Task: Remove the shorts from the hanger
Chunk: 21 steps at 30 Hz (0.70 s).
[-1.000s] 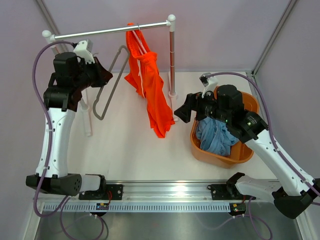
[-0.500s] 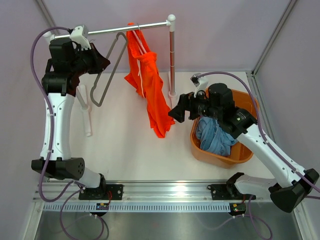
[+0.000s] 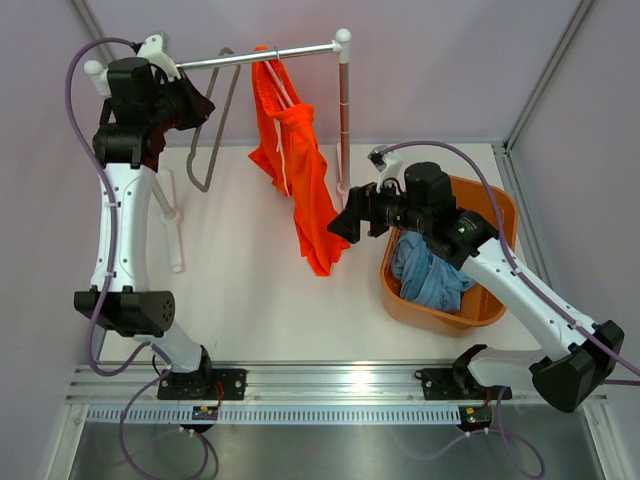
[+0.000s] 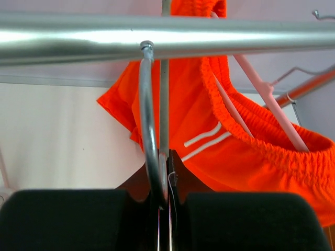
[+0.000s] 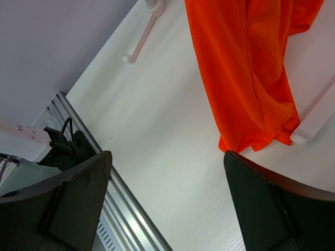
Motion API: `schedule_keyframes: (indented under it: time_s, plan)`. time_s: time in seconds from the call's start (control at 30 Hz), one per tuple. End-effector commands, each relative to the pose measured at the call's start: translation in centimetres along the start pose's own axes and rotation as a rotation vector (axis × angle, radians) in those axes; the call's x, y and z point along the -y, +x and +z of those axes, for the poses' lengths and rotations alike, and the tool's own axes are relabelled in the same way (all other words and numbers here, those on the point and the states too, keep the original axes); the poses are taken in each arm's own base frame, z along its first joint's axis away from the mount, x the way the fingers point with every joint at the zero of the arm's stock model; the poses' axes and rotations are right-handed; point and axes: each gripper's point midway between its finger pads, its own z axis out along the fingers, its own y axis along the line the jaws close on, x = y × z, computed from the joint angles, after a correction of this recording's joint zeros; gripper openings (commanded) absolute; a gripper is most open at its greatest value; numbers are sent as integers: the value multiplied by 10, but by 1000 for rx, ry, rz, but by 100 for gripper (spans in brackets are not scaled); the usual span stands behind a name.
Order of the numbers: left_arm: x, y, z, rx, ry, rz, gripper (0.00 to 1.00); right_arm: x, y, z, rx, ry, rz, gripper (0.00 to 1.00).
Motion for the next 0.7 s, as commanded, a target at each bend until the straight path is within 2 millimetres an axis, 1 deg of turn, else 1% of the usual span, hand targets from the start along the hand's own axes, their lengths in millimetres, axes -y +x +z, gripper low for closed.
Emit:
schedule_keyframes:
  time_s: [0.0, 0.03, 0.17, 0.37, 0.53, 0.67]
  plan:
    - [-3, -44, 0, 150, -42, -8, 0, -7, -10, 1, 32, -44, -17, 96]
    - [-2, -49, 0, 165, -44, -7, 0, -8, -9, 2, 29, -48, -17, 97]
    - [-10, -51, 14, 160, -71, -5, 0, -6, -6, 3, 25, -48, -13, 96]
    - [-24, -47, 27, 142, -121, 9, 0, -6, -4, 4, 16, -50, -14, 96]
    - [-40, -33, 40, 97, -174, 18, 0, -6, -4, 5, 13, -50, -14, 96]
    - [-45, -24, 44, 70, -189, 28, 0, -6, -4, 5, 11, -50, -10, 97]
